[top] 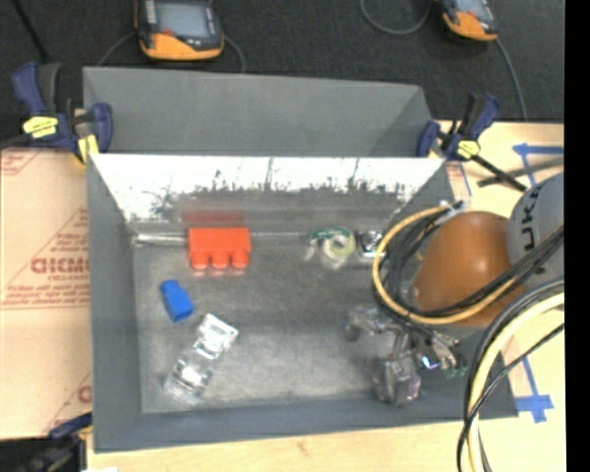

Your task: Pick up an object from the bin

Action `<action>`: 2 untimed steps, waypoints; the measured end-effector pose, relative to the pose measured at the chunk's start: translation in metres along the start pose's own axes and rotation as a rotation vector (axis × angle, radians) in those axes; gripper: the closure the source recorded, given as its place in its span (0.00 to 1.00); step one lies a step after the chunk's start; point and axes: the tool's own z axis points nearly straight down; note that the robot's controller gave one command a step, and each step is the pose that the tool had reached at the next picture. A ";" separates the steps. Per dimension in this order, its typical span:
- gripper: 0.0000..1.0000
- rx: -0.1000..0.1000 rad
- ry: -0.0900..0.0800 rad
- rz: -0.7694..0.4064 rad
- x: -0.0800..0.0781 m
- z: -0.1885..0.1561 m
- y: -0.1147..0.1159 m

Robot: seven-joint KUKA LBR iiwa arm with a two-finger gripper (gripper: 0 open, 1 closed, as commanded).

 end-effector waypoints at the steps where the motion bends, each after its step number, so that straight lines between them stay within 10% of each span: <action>1: 0.00 0.003 0.000 -0.035 0.014 0.001 -0.058; 2: 0.00 -0.033 0.009 -0.497 0.004 0.002 -0.062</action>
Offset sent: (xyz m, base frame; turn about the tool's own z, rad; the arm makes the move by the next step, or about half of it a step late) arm -0.0028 -0.0562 -0.0027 -0.0398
